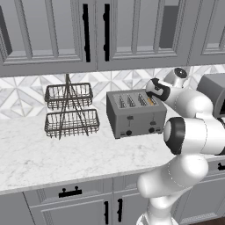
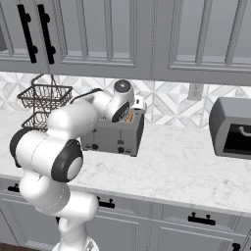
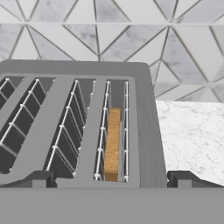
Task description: Start the toaster. Once the lever pops up, take the bread to the plate on the dining counter.
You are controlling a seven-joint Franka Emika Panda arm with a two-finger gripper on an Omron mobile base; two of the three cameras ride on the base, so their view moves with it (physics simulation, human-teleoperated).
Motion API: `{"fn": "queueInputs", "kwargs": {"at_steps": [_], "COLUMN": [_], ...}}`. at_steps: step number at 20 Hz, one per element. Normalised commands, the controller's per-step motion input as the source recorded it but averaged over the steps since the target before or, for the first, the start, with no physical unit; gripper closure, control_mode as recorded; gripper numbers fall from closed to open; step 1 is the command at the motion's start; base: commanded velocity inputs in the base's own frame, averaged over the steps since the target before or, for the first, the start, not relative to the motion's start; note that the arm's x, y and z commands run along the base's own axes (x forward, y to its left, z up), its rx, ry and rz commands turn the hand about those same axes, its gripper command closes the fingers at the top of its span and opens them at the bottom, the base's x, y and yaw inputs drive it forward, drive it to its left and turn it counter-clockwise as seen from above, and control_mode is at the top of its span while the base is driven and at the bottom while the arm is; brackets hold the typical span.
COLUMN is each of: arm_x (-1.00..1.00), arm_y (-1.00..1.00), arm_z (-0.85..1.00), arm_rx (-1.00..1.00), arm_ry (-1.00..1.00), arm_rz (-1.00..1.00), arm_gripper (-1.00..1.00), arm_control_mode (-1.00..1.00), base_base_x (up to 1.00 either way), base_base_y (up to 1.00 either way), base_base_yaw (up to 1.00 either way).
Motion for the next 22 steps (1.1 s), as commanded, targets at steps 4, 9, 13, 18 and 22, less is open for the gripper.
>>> {"fn": "queueInputs", "kwargs": {"at_steps": [4, 9, 13, 18, 22], "arm_x": [0.00, 0.00, 0.00, 0.00, 0.00], "arm_y": [0.00, 0.00, 0.00, 0.00, 0.00], "arm_z": [0.00, 0.00, 0.00, 0.00, 0.00], "arm_rx": [0.00, 0.00, 0.00, 0.00, 0.00], "arm_ry": [0.00, 0.00, 0.00, 0.00, 0.00], "arm_rz": [0.00, 0.00, 0.00, 0.00, 0.00], "arm_gripper": [-1.00, -1.00, -1.00, -1.00, -1.00], "arm_control_mode": [-1.00, -1.00, -1.00, -1.00, -1.00], "base_base_x": [0.00, 0.00, 0.00, 0.00, 0.00], "base_base_y": [0.00, 0.00, 0.00, 0.00, 0.00], "base_base_yaw": [0.00, 0.00, 0.00, 0.00, 0.00]}}
